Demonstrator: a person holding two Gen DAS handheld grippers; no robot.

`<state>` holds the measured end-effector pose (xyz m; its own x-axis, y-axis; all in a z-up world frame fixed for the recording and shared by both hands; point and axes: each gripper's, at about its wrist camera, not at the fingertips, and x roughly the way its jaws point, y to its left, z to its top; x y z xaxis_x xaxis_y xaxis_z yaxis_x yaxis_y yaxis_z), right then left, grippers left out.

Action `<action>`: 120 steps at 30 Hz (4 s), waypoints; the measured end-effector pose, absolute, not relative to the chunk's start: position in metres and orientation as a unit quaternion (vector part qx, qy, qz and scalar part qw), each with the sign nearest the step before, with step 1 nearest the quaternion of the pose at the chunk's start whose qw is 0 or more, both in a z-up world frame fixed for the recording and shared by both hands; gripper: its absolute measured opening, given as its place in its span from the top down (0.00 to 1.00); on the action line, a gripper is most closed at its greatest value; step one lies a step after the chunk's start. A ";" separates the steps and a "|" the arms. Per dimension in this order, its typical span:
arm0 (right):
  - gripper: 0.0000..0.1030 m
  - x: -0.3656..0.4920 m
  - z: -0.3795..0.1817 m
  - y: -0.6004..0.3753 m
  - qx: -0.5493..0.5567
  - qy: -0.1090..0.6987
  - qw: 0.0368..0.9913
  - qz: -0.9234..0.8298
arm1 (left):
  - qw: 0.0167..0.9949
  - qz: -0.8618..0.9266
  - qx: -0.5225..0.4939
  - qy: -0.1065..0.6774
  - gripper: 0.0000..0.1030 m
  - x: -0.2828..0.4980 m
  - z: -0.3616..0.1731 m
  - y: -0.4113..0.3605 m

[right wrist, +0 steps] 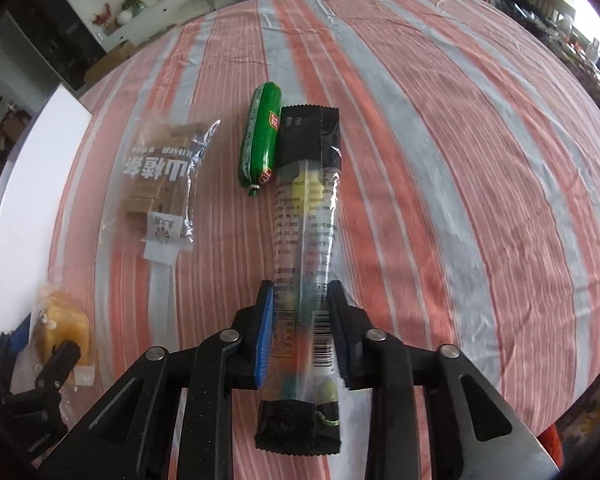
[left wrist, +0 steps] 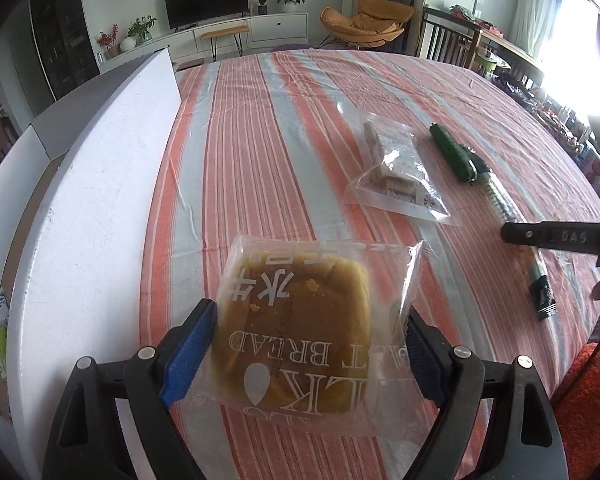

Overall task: Organize snacks
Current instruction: 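Carry the bread with the left tool while the right tool carries the stick snack into the box, then release both snacks in the box and move both tools back over the table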

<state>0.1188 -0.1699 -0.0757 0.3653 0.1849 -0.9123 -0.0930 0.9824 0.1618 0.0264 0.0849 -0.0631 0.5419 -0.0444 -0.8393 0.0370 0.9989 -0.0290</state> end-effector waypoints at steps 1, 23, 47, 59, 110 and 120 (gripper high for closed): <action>0.61 0.119 -0.076 -0.166 0.031 0.553 0.829 0.079 | 0.878 -0.027 -0.007 0.479 0.17 0.025 -0.061 0.084; 0.79 0.074 -0.034 -0.198 0.187 0.502 0.836 0.120 | 0.867 -0.072 0.027 0.492 0.06 0.023 -0.065 0.089; 0.79 0.047 0.114 -0.029 0.163 0.410 0.829 0.344 | 0.937 -0.006 -0.102 0.333 0.25 -0.045 0.096 0.221; 0.65 0.034 0.094 0.141 0.096 0.428 0.780 0.446 | 0.912 0.212 -0.119 0.331 0.19 -0.081 0.073 0.364; 0.40 0.031 -0.072 -0.180 0.099 0.435 0.894 -0.041 | 0.901 -0.007 0.054 0.431 0.04 0.095 -0.058 0.028; 0.40 0.031 -0.071 -0.182 0.107 0.433 0.894 -0.039 | 0.890 -0.030 0.061 0.452 0.04 0.154 -0.057 0.006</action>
<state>0.0311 -0.1815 -0.0713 0.6220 0.0222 -0.7827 0.1634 0.9739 0.1574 0.1540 0.0058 -0.0569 0.5901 0.0017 -0.8073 0.1078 0.9909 0.0809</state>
